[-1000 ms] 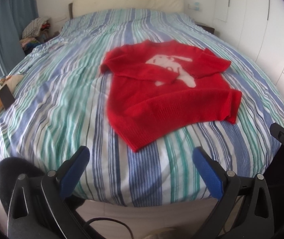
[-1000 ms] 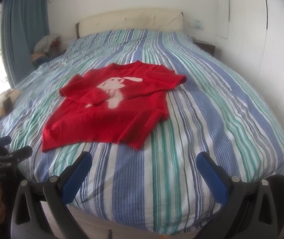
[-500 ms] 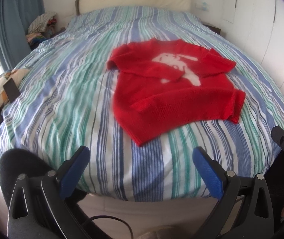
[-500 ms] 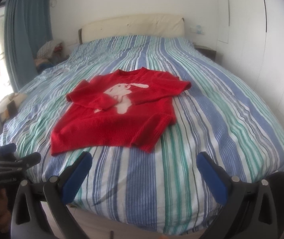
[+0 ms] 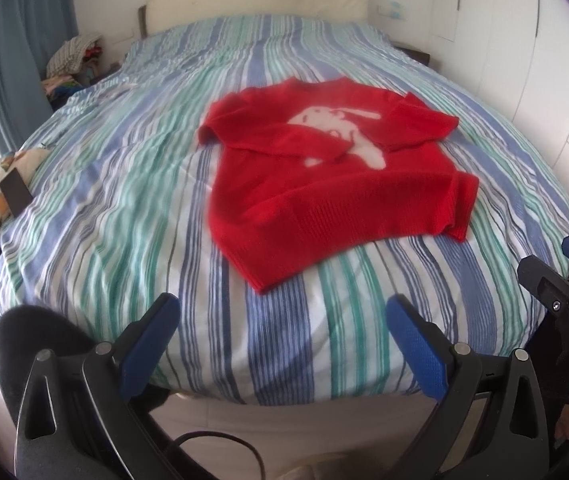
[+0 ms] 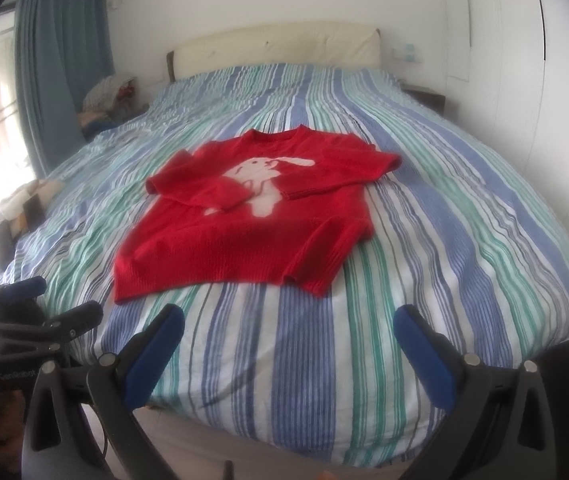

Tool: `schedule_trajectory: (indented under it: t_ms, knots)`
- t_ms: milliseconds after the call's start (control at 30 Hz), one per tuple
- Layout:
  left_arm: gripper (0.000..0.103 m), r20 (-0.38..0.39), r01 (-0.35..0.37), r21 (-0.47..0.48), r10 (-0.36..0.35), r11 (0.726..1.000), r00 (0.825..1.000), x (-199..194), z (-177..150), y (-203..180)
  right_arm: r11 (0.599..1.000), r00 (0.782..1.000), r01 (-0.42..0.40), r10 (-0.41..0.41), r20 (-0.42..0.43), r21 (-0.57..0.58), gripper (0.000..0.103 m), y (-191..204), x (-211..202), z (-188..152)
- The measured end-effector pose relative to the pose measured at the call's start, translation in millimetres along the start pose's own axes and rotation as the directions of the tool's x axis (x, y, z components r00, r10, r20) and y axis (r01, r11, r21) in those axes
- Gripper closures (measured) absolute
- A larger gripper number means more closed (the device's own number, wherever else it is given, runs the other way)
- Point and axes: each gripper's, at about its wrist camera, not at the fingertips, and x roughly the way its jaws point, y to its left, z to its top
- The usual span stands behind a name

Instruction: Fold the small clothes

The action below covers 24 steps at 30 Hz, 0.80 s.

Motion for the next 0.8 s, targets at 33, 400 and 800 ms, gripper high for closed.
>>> schedule_trajectory:
  t_ms: [33,400,800]
  knots:
    - [0.0,-0.002,0.001,-0.001,-0.001,1.0,1.0,0.4,-0.2,0.1,1.0,1.0,-0.001,0.001,-0.001,0.0,0.0,0.3,0.4,-0.3]
    - [0.0,-0.008,-0.001,0.002,0.001,1.0,1.0,3.0,-1.9,0.1,1.0,1.0,-0.014,0.014,-0.015,0.001,0.0,3.1,3.3,-3.9]
    - [0.0,-0.012,-0.001,0.004,0.001,1.0,1.0,3.4,-2.5,-0.8,1.0,1.0,-0.016,0.016,-0.017,0.001,0.0,3.4,3.2,-4.7]
